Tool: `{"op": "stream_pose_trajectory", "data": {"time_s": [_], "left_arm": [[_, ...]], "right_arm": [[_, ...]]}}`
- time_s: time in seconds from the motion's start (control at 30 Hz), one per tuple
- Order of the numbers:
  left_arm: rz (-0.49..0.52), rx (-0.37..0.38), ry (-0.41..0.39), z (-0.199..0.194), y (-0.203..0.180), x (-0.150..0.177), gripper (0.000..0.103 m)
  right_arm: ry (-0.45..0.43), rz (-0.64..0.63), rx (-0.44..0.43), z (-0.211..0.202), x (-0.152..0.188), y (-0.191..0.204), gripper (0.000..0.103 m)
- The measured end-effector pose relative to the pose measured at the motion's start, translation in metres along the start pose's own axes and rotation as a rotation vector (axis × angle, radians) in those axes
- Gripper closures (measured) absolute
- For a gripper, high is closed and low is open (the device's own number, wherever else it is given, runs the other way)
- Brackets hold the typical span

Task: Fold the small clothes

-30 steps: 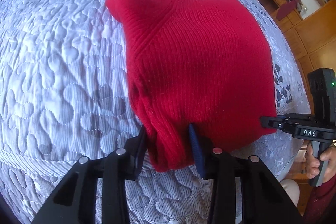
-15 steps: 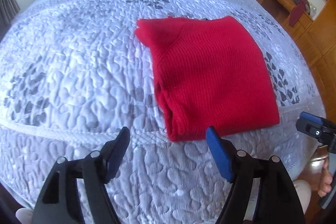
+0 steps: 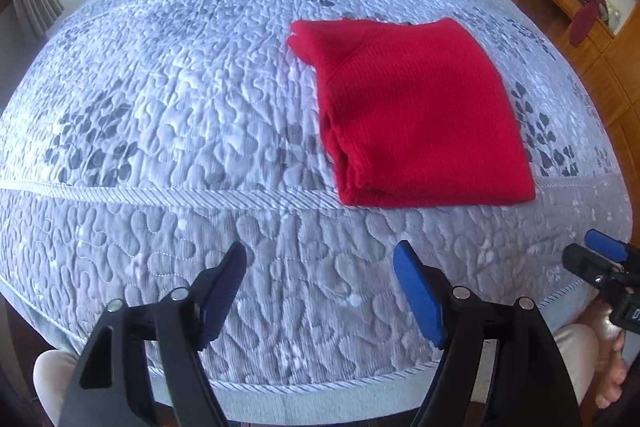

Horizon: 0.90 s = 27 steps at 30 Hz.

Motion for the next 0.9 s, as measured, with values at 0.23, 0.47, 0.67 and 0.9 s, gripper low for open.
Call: {"op": "stream_pose_trajectory", "data": {"time_s": [0.23, 0.47, 0.67, 0.9], "left_arm": [[0.015, 0.003, -0.036, -0.021, -0.008, -0.006, 0.026], [0.002, 0.010, -0.079, -0.042, -0.011, -0.013, 0.026], [0.004, 0.011, -0.104, -0.054, -0.016, -0.016, 0.026], [0.005, 0.007, -0.094, -0.052, -0.016, -0.015, 0.026]], "right_arm": [[-0.032, -0.024, 0.016, -0.015, -0.006, 0.013, 0.011], [-0.075, -0.049, 0.035, -0.034, -0.016, 0.026, 0.011], [-0.095, -0.038, 0.047, -0.043, -0.019, 0.027, 0.009], [-0.092, -0.030, 0.043, -0.042, -0.016, 0.029, 0.009]]}}
Point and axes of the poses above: each gripper's, at about its wrist camera, not at the fingertips, and z roughly the way its jaws point, y to its left, x to its underside, the point moved 6 cm from there along z, roughly the way its jaws point, and after that the axes turned 3 degrees about -y, right-handed, at the moved point
